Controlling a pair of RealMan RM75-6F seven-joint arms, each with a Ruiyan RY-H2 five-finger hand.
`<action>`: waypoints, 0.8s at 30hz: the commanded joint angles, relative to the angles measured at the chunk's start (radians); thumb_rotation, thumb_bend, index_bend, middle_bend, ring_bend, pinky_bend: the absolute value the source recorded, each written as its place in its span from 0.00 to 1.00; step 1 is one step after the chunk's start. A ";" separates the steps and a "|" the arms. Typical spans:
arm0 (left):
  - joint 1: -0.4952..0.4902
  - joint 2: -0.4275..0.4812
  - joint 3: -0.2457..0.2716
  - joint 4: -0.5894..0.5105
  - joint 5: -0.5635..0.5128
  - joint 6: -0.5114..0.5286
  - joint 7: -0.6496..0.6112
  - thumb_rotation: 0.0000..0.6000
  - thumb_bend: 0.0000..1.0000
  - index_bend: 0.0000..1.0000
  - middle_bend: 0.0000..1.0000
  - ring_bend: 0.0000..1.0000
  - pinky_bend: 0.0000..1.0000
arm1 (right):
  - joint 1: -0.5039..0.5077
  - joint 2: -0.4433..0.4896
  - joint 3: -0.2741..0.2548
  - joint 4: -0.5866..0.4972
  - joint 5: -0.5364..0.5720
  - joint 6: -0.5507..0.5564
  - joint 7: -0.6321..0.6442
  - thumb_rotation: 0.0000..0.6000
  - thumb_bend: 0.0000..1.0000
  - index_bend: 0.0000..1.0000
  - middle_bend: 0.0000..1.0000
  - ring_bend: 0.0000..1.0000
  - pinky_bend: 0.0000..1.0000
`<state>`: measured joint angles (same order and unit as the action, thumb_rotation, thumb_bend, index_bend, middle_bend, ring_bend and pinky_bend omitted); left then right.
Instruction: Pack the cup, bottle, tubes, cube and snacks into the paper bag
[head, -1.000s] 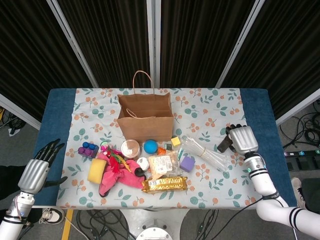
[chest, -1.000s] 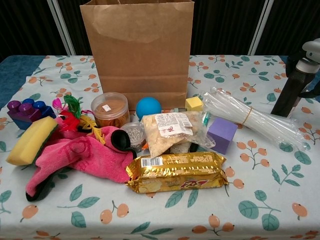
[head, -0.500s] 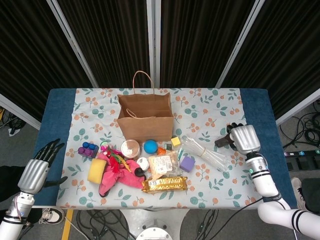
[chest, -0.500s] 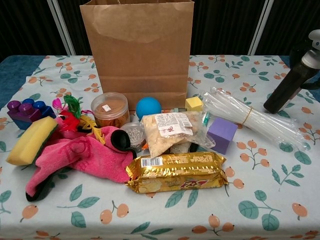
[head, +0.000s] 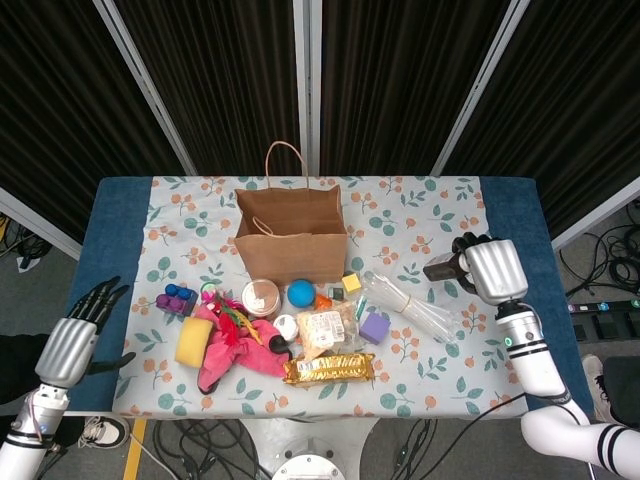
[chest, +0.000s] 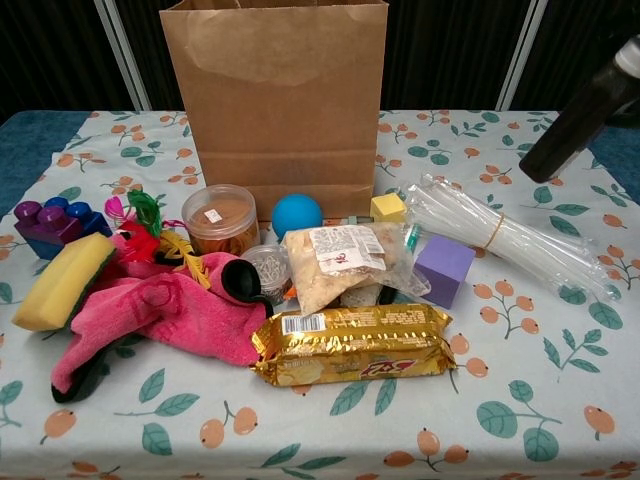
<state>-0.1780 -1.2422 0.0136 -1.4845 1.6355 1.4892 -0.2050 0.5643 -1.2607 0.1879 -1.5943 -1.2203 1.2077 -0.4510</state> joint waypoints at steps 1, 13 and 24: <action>-0.001 0.002 -0.001 -0.002 0.002 0.003 -0.002 1.00 0.00 0.11 0.10 0.06 0.16 | 0.013 0.085 0.070 -0.125 -0.022 0.057 -0.036 1.00 0.25 0.80 0.57 0.50 0.65; 0.006 0.015 -0.004 -0.010 0.005 0.022 -0.012 1.00 0.00 0.11 0.10 0.06 0.16 | 0.196 0.161 0.297 -0.396 0.105 0.068 -0.233 1.00 0.25 0.81 0.58 0.51 0.66; 0.011 0.029 -0.017 0.011 -0.021 0.025 -0.047 1.00 0.00 0.11 0.10 0.06 0.16 | 0.452 -0.093 0.310 -0.259 0.259 0.031 -0.410 1.00 0.25 0.81 0.57 0.51 0.66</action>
<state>-0.1679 -1.2130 -0.0028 -1.4758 1.6169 1.5145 -0.2493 0.9780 -1.3022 0.4996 -1.8973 -0.9984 1.2494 -0.8307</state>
